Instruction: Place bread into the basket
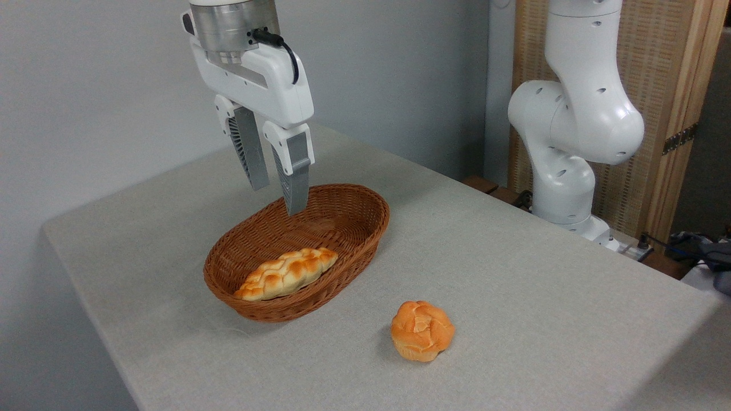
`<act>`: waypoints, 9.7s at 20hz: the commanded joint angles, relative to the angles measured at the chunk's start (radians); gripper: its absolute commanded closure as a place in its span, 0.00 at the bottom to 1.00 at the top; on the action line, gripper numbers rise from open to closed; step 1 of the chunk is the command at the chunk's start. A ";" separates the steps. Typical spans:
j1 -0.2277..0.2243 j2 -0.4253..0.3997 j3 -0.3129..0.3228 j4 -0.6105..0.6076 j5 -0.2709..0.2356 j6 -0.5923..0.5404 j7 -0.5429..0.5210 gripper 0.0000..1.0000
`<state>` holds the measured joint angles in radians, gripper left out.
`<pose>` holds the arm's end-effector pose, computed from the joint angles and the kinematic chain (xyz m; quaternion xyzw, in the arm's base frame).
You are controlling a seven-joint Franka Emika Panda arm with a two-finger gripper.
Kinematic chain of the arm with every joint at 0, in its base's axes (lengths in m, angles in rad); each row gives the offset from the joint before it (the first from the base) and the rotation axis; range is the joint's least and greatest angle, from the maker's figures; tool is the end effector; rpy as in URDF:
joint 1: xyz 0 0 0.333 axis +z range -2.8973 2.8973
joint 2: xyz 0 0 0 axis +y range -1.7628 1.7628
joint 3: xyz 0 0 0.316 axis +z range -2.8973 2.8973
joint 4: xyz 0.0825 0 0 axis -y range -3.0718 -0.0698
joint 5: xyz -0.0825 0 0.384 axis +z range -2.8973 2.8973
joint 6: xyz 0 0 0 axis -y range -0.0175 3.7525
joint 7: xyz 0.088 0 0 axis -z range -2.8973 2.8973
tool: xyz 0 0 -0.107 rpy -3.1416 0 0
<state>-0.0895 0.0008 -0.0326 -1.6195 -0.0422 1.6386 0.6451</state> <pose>0.5556 -0.0725 0.6070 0.9275 -0.3730 0.0143 0.0180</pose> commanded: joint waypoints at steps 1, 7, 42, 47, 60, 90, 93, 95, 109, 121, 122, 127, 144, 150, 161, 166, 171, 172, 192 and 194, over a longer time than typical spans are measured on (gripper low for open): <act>-0.007 -0.018 0.014 -0.014 0.004 -0.016 0.008 0.00; -0.007 -0.016 0.013 -0.014 0.004 -0.016 0.008 0.00; -0.007 -0.229 0.059 -0.307 0.016 0.067 0.134 0.00; -0.025 -0.277 0.143 -0.398 0.034 0.115 0.225 0.00; -0.044 -0.259 0.250 -0.642 0.218 0.422 0.266 0.00; -0.110 -0.202 0.366 -0.709 0.226 0.448 0.334 0.35; -0.122 -0.202 0.367 -0.709 0.220 0.448 0.332 0.53; -0.131 -0.202 0.367 -0.709 0.220 0.446 0.334 0.65; -0.136 -0.202 0.367 -0.706 0.220 0.440 0.335 0.65; -0.176 -0.205 0.268 -0.303 0.036 -0.006 0.288 0.63; -0.176 -0.206 0.235 -0.287 0.016 -0.038 0.251 0.63; -0.177 -0.185 0.036 -0.293 0.010 -0.100 0.030 0.60; -0.234 -0.108 -0.029 -0.358 0.021 -0.074 -0.027 0.06; -0.236 -0.107 -0.029 -0.358 0.019 -0.049 -0.050 0.00; -0.236 -0.110 -0.029 -0.350 0.021 -0.048 -0.053 0.00; -0.219 -0.119 -0.021 -0.263 0.076 -0.049 -0.099 0.00; -0.086 -0.101 -0.015 -0.105 0.073 -0.051 -0.090 0.00; -0.064 -0.084 -0.012 -0.070 0.076 -0.052 -0.090 0.00; -0.024 -0.002 0.077 0.081 -0.004 -0.046 0.027 0.00; -0.026 -0.002 0.077 0.079 -0.005 -0.052 0.024 0.00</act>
<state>-0.1038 -0.0056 0.0308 -1.5544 -0.0245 1.6066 0.6616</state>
